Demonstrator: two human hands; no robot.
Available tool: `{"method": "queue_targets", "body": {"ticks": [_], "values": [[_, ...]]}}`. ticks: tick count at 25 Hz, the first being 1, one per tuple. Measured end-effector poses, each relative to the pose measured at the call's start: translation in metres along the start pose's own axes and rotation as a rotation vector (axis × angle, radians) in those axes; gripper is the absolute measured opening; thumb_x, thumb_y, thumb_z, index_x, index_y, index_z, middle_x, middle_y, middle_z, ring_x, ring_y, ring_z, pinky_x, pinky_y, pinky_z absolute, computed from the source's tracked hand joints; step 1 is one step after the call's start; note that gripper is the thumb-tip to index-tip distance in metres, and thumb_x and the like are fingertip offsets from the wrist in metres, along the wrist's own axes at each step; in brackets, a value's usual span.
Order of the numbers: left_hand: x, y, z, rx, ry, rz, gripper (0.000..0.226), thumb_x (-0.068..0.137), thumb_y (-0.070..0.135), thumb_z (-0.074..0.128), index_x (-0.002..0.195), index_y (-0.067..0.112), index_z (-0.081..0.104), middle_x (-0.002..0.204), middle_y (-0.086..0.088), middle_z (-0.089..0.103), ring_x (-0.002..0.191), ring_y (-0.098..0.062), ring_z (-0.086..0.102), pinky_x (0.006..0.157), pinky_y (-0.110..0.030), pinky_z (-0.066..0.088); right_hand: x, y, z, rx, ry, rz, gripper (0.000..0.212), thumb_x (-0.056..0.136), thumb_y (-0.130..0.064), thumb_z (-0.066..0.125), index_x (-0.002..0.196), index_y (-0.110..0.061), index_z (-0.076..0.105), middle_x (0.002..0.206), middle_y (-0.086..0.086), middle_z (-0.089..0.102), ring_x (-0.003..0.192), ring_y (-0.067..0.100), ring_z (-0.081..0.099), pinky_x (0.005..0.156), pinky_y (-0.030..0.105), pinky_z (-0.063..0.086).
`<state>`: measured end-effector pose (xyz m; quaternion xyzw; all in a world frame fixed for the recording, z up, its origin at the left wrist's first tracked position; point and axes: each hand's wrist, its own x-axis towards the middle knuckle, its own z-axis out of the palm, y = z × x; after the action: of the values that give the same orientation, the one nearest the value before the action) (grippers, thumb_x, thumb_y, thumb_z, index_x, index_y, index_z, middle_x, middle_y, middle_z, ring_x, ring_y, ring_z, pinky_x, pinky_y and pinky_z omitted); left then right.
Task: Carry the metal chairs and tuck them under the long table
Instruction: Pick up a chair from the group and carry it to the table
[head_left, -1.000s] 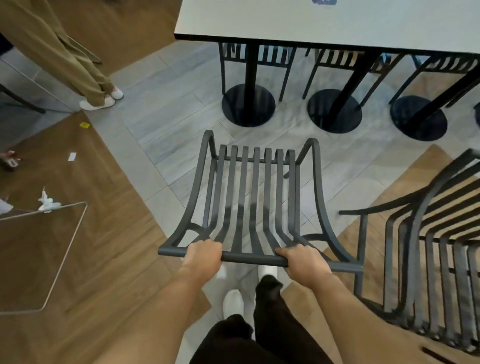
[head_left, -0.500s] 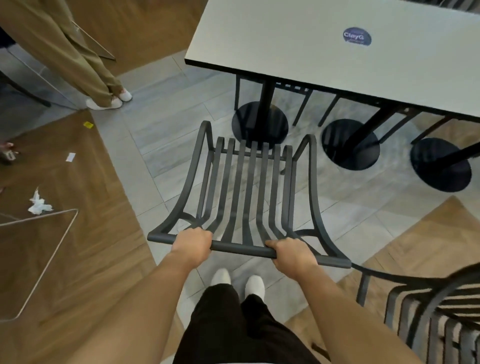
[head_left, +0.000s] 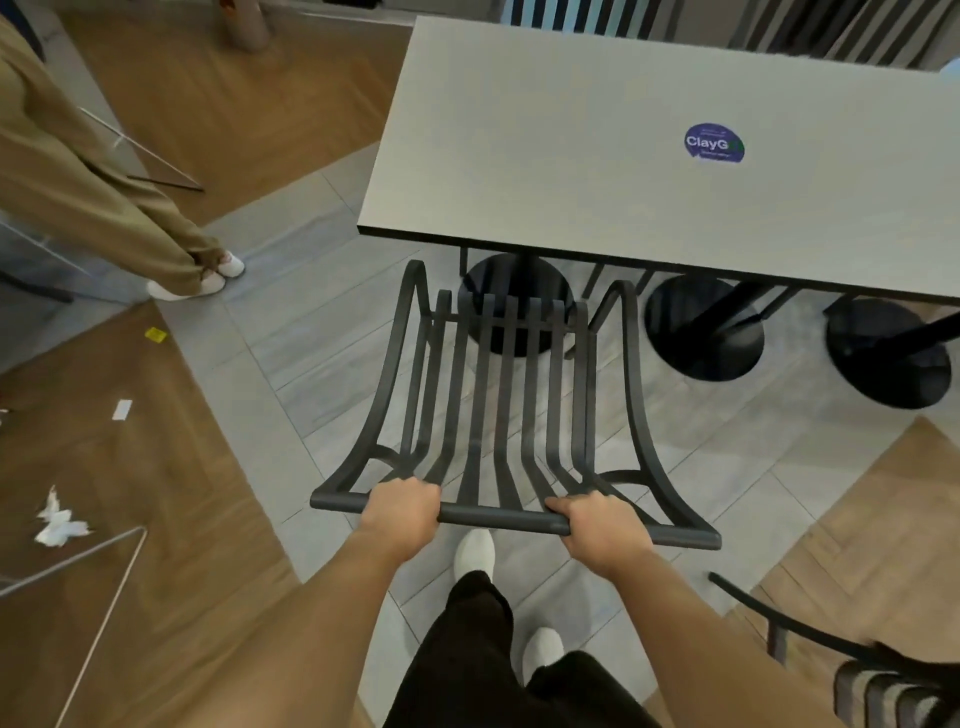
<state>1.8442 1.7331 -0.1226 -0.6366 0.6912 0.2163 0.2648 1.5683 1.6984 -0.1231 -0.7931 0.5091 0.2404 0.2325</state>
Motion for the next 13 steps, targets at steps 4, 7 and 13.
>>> {"method": "queue_targets", "body": {"ticks": [4, 7, 13], "values": [[0.025, -0.015, -0.023, -0.007, 0.006, 0.005, 0.020, 0.101, 0.027, 0.053, 0.117, 0.022, 0.064, 0.106, -0.002, 0.069, 0.093, -0.025, 0.067, 0.076, -0.037, 0.053, 0.029, 0.002, -0.022, 0.014, -0.013, 0.026, 0.048, 0.095, -0.024, 0.051, 0.140, -0.041, 0.055, 0.122, -0.003, 0.071, 0.106, 0.027, 0.065, 0.089, 0.044, 0.056], [0.039, -0.024, -0.034, -0.020, 0.024, 0.022, 0.019, 0.100, 0.026, 0.053, 0.115, 0.022, 0.064, 0.103, -0.002, 0.068, 0.090, -0.025, 0.067, 0.076, -0.037, 0.055, 0.045, 0.005, -0.033, 0.035, -0.004, 0.021, 0.044, 0.095, -0.023, 0.051, 0.137, -0.038, 0.057, 0.124, -0.004, 0.069, 0.109, 0.027, 0.063, 0.091, 0.044, 0.055], [0.055, -0.035, -0.042, -0.105, -0.009, 0.057, 0.029, 0.098, 0.041, 0.056, 0.121, 0.025, 0.064, 0.102, 0.002, 0.067, 0.088, -0.020, 0.066, 0.075, -0.033, 0.054, 0.056, 0.004, -0.042, 0.089, -0.041, 0.026, 0.036, 0.097, -0.040, 0.056, 0.134, -0.039, 0.058, 0.124, -0.007, 0.066, 0.110, 0.024, 0.060, 0.092, 0.043, 0.055]]}}
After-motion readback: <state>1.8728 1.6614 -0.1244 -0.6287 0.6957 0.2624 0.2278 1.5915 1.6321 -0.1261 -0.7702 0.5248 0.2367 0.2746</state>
